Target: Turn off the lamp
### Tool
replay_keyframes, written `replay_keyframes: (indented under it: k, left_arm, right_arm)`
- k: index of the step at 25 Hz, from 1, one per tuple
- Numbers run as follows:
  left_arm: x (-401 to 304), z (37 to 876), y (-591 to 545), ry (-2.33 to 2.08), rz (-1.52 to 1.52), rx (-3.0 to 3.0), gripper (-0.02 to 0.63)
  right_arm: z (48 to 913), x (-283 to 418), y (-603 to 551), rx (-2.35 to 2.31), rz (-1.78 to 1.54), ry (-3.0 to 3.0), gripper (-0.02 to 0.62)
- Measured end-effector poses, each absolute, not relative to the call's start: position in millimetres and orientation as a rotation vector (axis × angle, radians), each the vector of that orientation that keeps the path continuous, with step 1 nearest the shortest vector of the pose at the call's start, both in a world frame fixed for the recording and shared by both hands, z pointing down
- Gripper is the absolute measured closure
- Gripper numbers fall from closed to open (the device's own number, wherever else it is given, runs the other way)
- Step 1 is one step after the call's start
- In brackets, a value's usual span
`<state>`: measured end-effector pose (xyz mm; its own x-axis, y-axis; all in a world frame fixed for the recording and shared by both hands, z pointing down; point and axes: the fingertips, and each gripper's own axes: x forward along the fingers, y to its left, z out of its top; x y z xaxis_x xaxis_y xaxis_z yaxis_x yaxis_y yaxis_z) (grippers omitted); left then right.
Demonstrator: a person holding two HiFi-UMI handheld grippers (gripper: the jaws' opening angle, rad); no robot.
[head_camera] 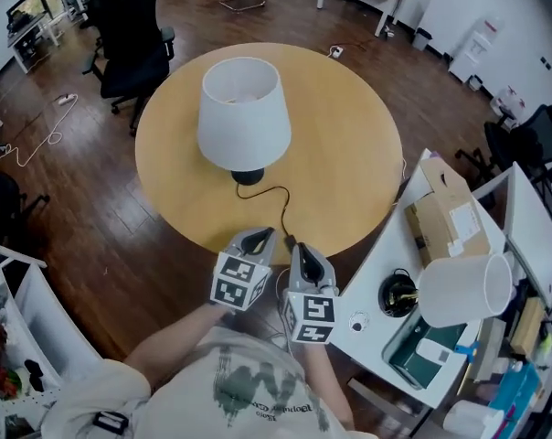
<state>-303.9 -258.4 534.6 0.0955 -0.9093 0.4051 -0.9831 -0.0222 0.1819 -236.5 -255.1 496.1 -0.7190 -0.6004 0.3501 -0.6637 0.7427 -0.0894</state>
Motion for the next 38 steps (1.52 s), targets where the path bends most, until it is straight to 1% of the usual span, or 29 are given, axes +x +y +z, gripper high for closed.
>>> replay_keyframes:
  k: [8,18,27,38]
  left_arm:
    - [-308.7,480.5,-206.9,-2.124,0.084,1.856,0.606]
    - [-291.6,455.2,-154.1,-2.277,-0.01,1.74,0.606]
    - [-270.5,453.6,-136.7,-2.287,0.014,1.739,0.606]
    - [-265.5,452.7,-133.1,-2.262,0.018,1.781,0.606]
  right_arm:
    - [473.0,-244.2,-222.4,0.744,0.261,-2.803,0.595]
    - [447.0,-237.8,-179.4,0.548,0.174,-2.881,0.595]
    - [439.2,-220.7,-163.8,0.534,0.166,-2.908,0.595]
    - [440.2,-214.4,-160.1,0.601,0.168,-2.898,0.595]
